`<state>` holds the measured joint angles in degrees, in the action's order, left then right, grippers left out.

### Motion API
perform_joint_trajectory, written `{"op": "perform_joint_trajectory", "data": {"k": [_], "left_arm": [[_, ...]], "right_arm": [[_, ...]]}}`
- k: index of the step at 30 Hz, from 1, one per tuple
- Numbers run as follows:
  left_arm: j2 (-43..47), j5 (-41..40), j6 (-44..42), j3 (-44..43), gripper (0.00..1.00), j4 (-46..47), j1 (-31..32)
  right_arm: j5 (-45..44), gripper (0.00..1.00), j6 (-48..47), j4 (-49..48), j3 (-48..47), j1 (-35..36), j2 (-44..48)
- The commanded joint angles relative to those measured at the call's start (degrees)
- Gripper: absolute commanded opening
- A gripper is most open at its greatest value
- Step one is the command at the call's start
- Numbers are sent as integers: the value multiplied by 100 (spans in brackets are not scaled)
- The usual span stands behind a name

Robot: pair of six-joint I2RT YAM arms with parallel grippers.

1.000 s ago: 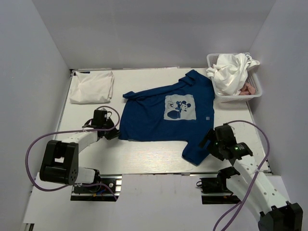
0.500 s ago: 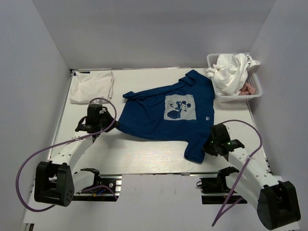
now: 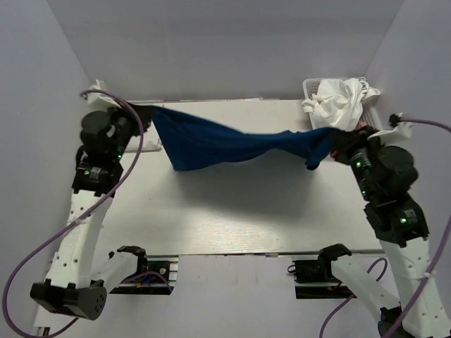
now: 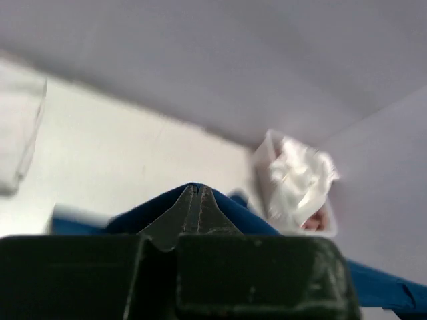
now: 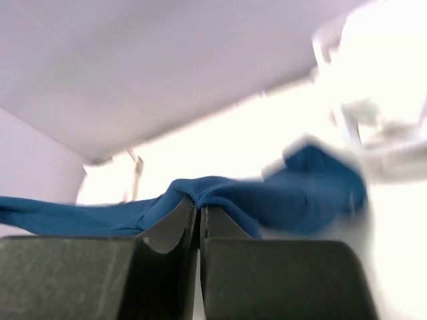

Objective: Fold and stack the t-shirts

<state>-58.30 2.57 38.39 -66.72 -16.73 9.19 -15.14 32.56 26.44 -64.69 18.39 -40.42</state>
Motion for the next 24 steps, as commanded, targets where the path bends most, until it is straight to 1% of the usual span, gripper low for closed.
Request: {"op": "perform_joint_trajectory", "data": {"k": [1, 2, 3, 4, 5, 6, 7, 8, 9, 10, 12, 13, 14, 18, 21, 23, 24], "left_arm": [[398, -432, -209, -1006, 0, -119, 13], [477, -502, -209, -1192, 0, -233, 13], [530, -503, -261, -1368, 0, -304, 13], [644, -573, -358, -1683, 0, -374, 13], [706, -695, -359, -1852, 0, -557, 13], [785, -757, -411, -2001, 0, -638, 13], [872, -758, -498, -2247, 0, -638, 13], [1047, -827, -499, -2371, 0, -717, -40], [1127, -828, -639, -2494, 0, -813, -40], [1180, -906, -701, -2808, 0, -901, -40], [1321, -1161, -762, -3283, 0, -1190, -40], [1322, -1293, -833, -3417, 0, -1270, -40], [1391, -1294, -833, -3531, 0, -1332, -40], [1453, -1233, -956, -3988, 0, -1525, -40], [1401, -1180, -956, -3989, 0, -1526, -40], [1261, -1110, -956, -3989, 0, -1526, -40], [1182, -1109, -956, -3833, 0, -1526, -40]], "right_arm": [[-78, 0, -687, -191, -1070, -2, -149], [-34, 0, -837, -218, -1281, -11, -167], [19, 0, -926, -296, -1858, -20, -185], [367, 0, -1013, -401, -2046, -20, -220], [501, 0, -1293, -437, -2205, -20, -238], [616, 0, -1383, -455, -2737, -20, -299], [887, 0, -1549, -368, -2951, -20, -308], [959, 0, -1716, -332, -3162, -29, -456], [1012, 0, -1787, -280, -3765, -20, -501], [1256, 0, -1936, -123, -3979, -3, -536], [1468, 0, -2182, -42, -4620, -20, -589], [1452, 0, -2218, -33, -4728, -11, -589], [1617, 0, -2253, -129, -4851, -20, -528], [1540, 0, -2473, -393, -4817, -11, -308], [1557, 0, -2508, -464, -4685, -2, -326], [1540, 0, -2552, -630, -4335, -20, -396], [1253, 0, -2579, -735, -4142, -3, -457]]}}
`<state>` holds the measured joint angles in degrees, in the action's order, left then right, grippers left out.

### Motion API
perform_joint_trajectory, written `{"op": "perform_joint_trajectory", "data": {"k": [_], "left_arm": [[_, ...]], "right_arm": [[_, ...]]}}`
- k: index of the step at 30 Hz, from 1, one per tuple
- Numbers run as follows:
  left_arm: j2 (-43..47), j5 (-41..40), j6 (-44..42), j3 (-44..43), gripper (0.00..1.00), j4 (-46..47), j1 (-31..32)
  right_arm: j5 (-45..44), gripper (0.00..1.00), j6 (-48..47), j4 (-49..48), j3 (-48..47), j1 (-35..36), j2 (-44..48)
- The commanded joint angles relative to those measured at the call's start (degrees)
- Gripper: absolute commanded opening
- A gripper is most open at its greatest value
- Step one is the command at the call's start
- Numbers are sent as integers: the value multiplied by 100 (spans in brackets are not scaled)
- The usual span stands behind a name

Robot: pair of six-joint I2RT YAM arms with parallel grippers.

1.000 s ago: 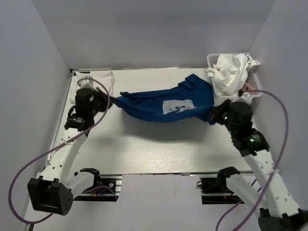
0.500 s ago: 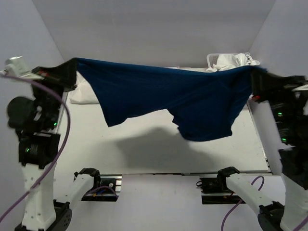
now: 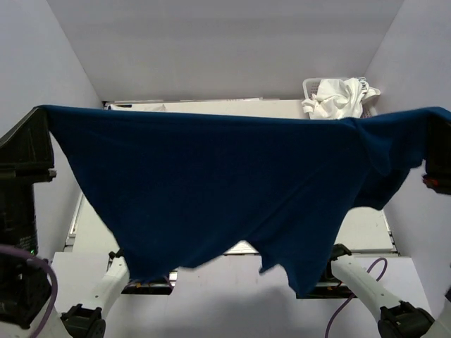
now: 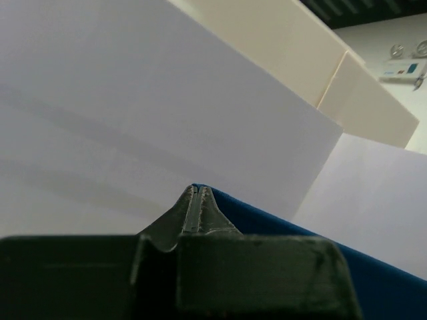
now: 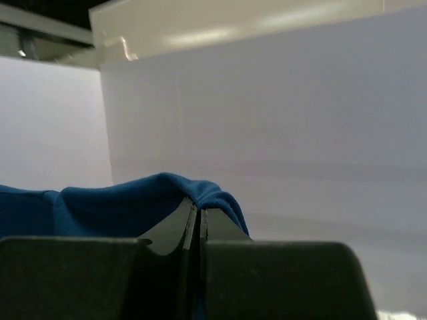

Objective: Fold and stack the t-shirts

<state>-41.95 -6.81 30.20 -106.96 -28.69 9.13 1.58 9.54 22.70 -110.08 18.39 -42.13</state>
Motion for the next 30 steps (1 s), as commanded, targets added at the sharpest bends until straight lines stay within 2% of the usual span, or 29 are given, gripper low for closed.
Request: {"op": "perform_joint_trajectory", "data": {"k": [1, 3, 5, 8, 10, 11, 12, 13, 14, 15, 16, 17, 18, 19, 20, 21, 23, 25, 26, 28, 30], "left_arm": [[-654, -102, -85, 262, 0, -278, -34], [-918, -101, -84, 551, 0, -225, -34], [-1365, -355, -84, 789, 0, -50, -34], [-1797, -873, -84, 1526, 0, 424, -34], [-2315, -1224, -146, 2151, 0, 635, -34], [-2509, -1339, -146, 2362, 0, 828, -34], [-2719, -1436, -146, 2790, 0, 951, -34], [-3165, -1585, -146, 3003, 3, 1075, -34], [-3422, -1587, -146, 3301, 18, 1215, -86], [-3694, -1413, -198, 3382, 80, 1269, -86], [-4297, -1411, -198, 3383, 100, 1321, -86], [-4617, -1350, -198, 3331, 100, 1322, -86], [-4933, -1349, -198, 3191, 100, 1130, -86], [-5241, -1349, -198, 2737, 100, 894, -86], [-5766, -1349, -137, 2498, 100, 621, -86], [-5937, -1410, -137, 2321, 100, 253, -86], [-6035, -1411, -137, 2197, 100, 153, -86], [-5852, -1166, -137, 2441, 100, 476, -86], [-5711, -930, -137, 2826, 100, 635, -86], [-5334, -700, -242, 3423, 100, 1151, -34], [-5174, -358, -242, 3733, 100, 1417, 19]], "right_arm": [[-492, 0, -338, -458, 496, -2, -409], [-789, 0, -383, -633, 960, -2, -646], [-940, 0, -418, -758, 1260, 6, -1058], [-1064, 0, -453, -1162, 2251, -37, -1745], [-906, 0, -436, -1512, 2710, -64, -2000], [-845, 0, -383, -1749, 3033, -81, -2419], [-496, 0, -391, -1873, 3358, -99, -2571], [-397, 0, -348, -2074, 3649, -143, -2868], [-222, 0, -261, -2190, 3800, -178, -3228], [285, 0, -277, -2417, 4097, -196, -3649], [438, 2, -277, -2637, 4144, -222, -3888], [613, 21, -260, -2587, 4127, -248, -4134], [789, 58, -242, -2464, 4057, -266, -4972], [869, 90, -207, -1732, 3447, -301, -5276], [1009, 90, -198, -1403, 3180, -319, -5532], [1150, 90, -172, -1104, 2655, -319, -6204], [1361, 90, -242, -461, 2299, -310, -6465], [1450, 90, -155, -582, 2499, -284, -6326], [1424, 90, -102, -974, 3031, -275, -6090], [1293, 90, 126, -1170, 3769, -284, -5502], [916, 90, 354, -1461, 4177, -275, -5167]]}}
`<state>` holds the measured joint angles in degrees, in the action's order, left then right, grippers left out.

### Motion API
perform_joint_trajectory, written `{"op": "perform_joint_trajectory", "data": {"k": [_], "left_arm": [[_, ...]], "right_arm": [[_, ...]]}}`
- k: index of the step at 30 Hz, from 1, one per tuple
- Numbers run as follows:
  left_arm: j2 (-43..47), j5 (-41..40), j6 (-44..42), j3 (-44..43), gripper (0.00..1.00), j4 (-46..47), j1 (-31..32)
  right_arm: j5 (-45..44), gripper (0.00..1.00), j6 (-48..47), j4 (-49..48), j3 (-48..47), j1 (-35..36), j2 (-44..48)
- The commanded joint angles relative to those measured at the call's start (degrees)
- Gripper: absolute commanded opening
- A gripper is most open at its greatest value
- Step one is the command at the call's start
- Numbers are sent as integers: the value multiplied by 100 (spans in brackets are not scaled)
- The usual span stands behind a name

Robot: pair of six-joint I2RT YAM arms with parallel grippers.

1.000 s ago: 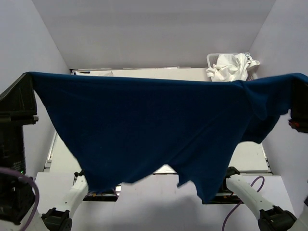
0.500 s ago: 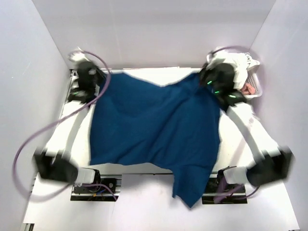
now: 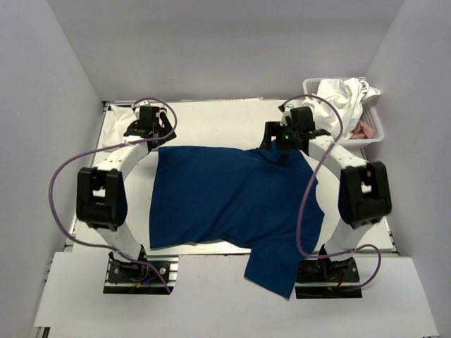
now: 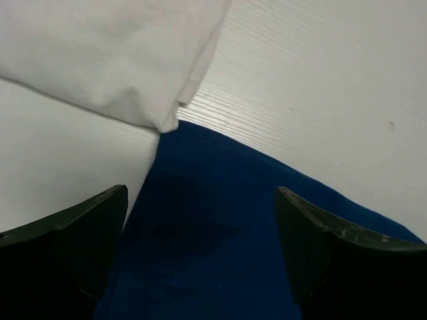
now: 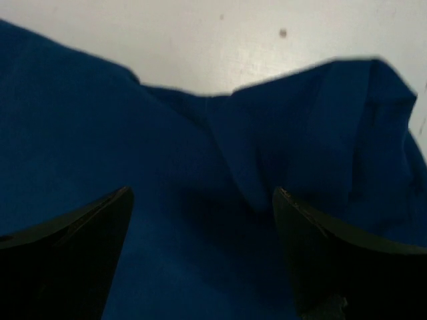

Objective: Fold and stack the t-shirts

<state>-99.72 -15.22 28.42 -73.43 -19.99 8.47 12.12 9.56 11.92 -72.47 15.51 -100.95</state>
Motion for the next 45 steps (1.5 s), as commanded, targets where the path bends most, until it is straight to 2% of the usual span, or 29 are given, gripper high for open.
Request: {"op": "perform_joint_trajectory", "data": {"k": [1, 6, 11, 18, 20, 27, 31, 32, 34, 35, 37, 39, 40, 42, 43, 44, 45], "left_arm": [[655, 816, -117, 608, 100, 749, 85], [516, 1653, -66, 936, 100, 804, 85], [454, 1821, 57, 1585, 100, 935, 85], [620, 1891, 128, 2420, 100, 1181, 85], [673, 1839, 128, 2517, 100, 1234, 85], [673, 1637, 181, 2781, 100, 1181, 85], [437, 1461, 119, 2667, 100, 997, 85], [436, 1461, 67, 2667, 100, 997, 85], [305, 1461, 67, 2667, 100, 945, 85], [304, 1461, 67, 2667, 100, 944, 85], [304, 1399, 67, 2667, 100, 883, 85], [375, 1338, 67, 2667, 100, 883, 85], [462, 1338, 67, 2667, 100, 822, 85], [620, 1285, 67, 2667, 100, 821, 85], [621, 1224, 14, 2667, 100, 760, 85], [708, 1224, 14, 2667, 100, 760, 85], [709, 1224, 14, 2667, 100, 760, 85]], "right_arm": [[-409, 90, 458, -427, 931, 5, 1160], [-1185, 90, 582, -129, 1480, -4, 1613], [-870, 90, 537, -111, 1481, 5, 1184], [-782, 90, 1135, -989, 1323, -4, 498], [-764, 90, 1258, -1296, 1165, -30, 278], [-930, 90, 1644, -1280, 103, -21, -1004], [-887, 90, 2093, -2297, -223, -13, -1234], [-948, 90, 2198, -2909, -407, -30, -1321], [-1044, 90, 2549, -3195, -645, -30, -1540], [-1532, 90, 2568, -3274, -1168, -39, -1612], [-1800, 90, 2533, -3188, -1959, -30, -1935], [-2029, 90, 2270, -2593, -3033, -57, -2411], [-2073, 90, 2148, -1746, -3846, -74, -2786], [-2135, 90, 1568, -1256, -4975, -65, -3211], [-2135, 90, 1471, -645, -5048, -65, -3238], [-1961, 90, 1200, -586, -5032, -65, -2969], [-1872, 90, 1093, -595, -4553, -65, -2818]]}}
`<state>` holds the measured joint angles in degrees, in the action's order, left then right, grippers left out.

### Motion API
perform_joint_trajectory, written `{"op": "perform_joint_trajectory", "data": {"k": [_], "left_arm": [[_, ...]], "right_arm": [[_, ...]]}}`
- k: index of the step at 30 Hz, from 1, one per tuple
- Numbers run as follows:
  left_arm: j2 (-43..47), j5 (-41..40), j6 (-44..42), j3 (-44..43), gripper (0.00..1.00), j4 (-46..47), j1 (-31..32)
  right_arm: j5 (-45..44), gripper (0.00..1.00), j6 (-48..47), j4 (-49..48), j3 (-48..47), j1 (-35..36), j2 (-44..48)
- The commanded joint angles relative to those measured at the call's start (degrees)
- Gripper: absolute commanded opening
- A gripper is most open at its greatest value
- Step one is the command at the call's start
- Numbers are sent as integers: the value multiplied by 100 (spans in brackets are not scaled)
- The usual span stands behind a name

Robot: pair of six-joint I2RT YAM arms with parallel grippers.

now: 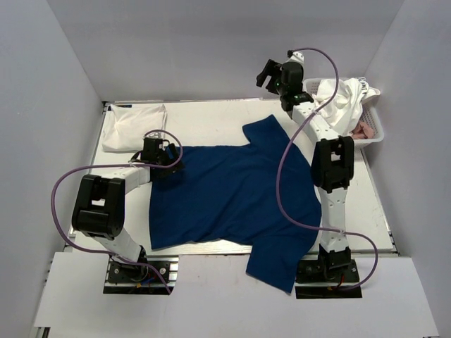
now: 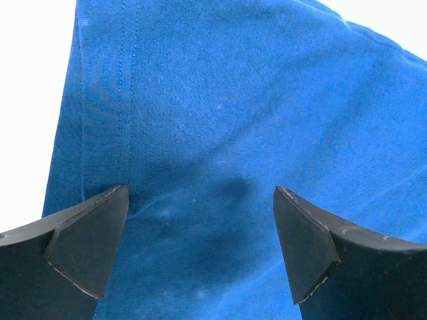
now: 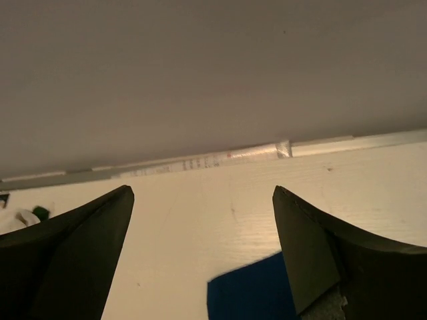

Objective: Fold and stack the t-shirts

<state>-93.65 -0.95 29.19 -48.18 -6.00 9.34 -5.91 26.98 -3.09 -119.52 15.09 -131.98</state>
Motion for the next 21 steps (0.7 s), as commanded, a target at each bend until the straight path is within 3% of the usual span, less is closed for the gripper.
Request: {"op": "perform_joint_trajectory", "data": {"k": [1, 4, 13, 21], "left_arm": [[162, -204, -123, 90, 100, -639, -3], [276, -81, -124, -138, 100, -692, -3], [452, 147, -264, -534, 100, -806, -3], [-539, -256, -150, -1192, 100, -1272, 112]], "right_arm": [[71, 90, -755, 942, 358, -24, 452], [231, 90, -994, 1178, 1728, 2, 1872], [-366, 90, -650, 2155, 5610, 11, 3908], [-472, 90, -650, 2436, 6240, -32, 3680]]}}
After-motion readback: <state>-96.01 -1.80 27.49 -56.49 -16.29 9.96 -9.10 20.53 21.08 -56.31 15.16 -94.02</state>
